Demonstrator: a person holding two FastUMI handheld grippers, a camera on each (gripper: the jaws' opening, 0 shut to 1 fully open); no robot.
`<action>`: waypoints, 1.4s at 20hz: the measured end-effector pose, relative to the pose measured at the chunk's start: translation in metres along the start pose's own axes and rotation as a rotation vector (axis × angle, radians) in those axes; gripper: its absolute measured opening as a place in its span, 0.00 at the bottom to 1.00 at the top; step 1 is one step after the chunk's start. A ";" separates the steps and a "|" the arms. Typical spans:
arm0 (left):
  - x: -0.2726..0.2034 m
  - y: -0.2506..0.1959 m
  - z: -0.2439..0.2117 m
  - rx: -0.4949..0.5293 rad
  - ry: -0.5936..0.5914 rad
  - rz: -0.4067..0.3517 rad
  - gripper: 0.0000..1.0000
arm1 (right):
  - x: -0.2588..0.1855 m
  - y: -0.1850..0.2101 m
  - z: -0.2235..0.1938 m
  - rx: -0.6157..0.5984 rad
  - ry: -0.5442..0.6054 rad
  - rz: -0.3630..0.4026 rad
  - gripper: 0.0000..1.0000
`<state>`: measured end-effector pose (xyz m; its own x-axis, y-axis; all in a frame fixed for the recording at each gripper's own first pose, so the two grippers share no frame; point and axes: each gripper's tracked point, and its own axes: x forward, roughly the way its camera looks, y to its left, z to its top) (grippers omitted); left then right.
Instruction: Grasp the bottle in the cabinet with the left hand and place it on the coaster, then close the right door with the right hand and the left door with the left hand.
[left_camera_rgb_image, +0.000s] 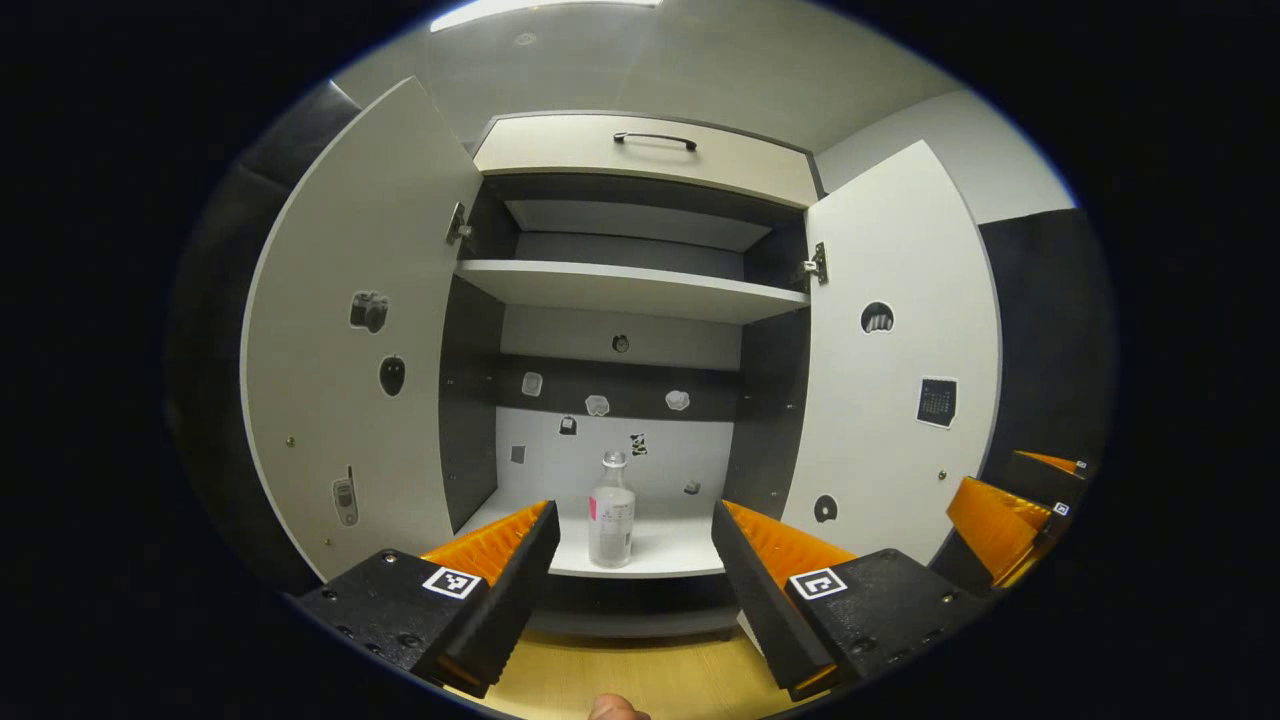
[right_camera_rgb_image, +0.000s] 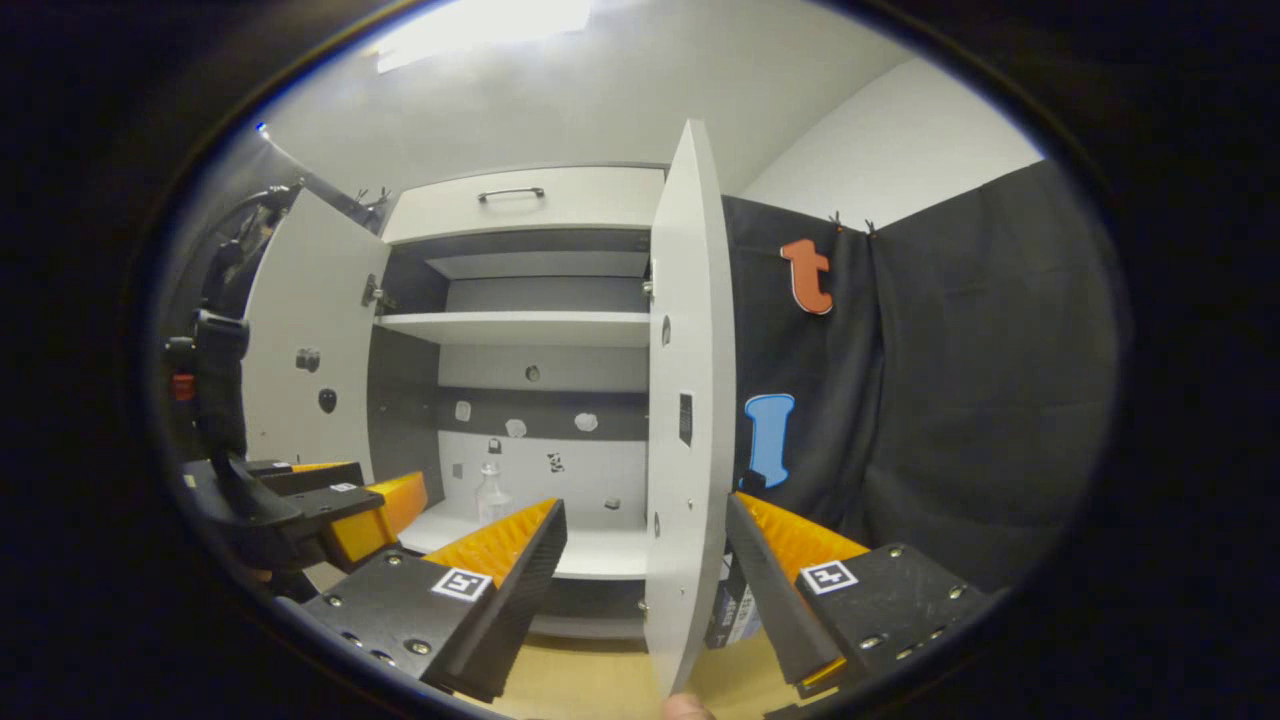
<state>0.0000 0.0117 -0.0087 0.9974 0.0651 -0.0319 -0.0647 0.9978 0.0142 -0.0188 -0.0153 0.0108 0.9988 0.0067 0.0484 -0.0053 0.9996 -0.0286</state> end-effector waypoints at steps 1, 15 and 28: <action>0.004 0.001 0.000 0.004 0.002 0.005 0.96 | 0.001 -0.003 0.000 -0.003 -0.002 -0.005 0.96; 0.102 0.016 -0.041 -0.003 0.105 0.050 0.96 | -0.006 -0.038 0.015 -0.014 -0.053 -0.078 0.96; 0.215 0.043 -0.102 0.014 0.224 0.124 0.96 | 0.002 -0.089 0.014 -0.062 -0.063 -0.238 0.96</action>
<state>0.2079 0.0702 -0.1165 0.9496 0.1897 -0.2494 -0.1842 0.9818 0.0454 -0.0168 -0.1042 0.0279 0.9666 -0.2247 0.1230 0.2344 0.9696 -0.0705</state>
